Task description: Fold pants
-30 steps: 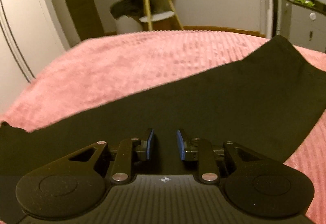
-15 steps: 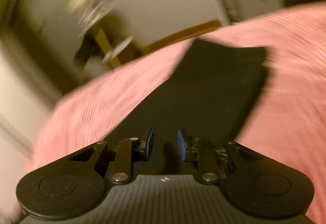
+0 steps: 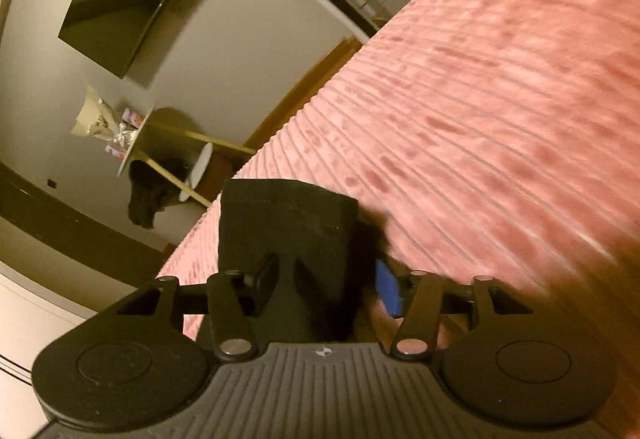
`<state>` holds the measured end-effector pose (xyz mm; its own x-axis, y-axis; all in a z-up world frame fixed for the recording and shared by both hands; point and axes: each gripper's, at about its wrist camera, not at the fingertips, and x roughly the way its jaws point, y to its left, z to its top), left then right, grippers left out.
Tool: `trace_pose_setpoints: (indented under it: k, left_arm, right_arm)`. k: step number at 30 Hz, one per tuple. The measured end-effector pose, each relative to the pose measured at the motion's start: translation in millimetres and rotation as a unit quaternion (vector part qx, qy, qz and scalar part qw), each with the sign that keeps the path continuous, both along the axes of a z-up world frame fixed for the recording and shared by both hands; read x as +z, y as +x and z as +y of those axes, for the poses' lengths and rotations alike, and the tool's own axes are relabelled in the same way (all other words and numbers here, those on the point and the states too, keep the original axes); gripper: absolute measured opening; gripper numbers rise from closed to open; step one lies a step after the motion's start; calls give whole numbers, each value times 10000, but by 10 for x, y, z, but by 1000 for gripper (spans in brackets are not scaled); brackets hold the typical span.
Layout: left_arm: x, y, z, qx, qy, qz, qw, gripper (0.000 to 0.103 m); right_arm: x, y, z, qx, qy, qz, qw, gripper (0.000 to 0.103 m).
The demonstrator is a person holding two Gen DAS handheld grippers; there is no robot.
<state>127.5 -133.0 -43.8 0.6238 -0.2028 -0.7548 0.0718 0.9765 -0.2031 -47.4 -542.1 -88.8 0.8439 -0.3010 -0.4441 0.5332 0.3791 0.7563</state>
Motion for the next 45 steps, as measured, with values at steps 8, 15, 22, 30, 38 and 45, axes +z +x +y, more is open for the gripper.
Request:
trace_pose_setpoints:
  k: [8,15,22,30,38,45]
  left_arm:
    - [-38,85,98,326,-41,-86,9994,103]
    - [3,17,77,338,-27,-133,9993,103]
    - [8,-5,135,440,-229,-150,9987,103]
    - [1,-44,112,404,-155,-140,9990,103]
    - [-5,-63,114,423,-179,-162,9988,103]
    - [-15,-50,105,405,-134,-187,9989,103]
  right_arm:
    - [-35,102,-109,262,267,-376,9986,11]
    - [392,132,247,505,-408,-777,9949,9]
    - [794,255,1036,1031,-1384,-741,9822,9]
    - [776,543,2166,2236,-2140,-348,9503,9]
    - [511,737,2830,3105,-2729,413,9096,9]
    - [357,779,2890,3391,-2764,746,8961,15]
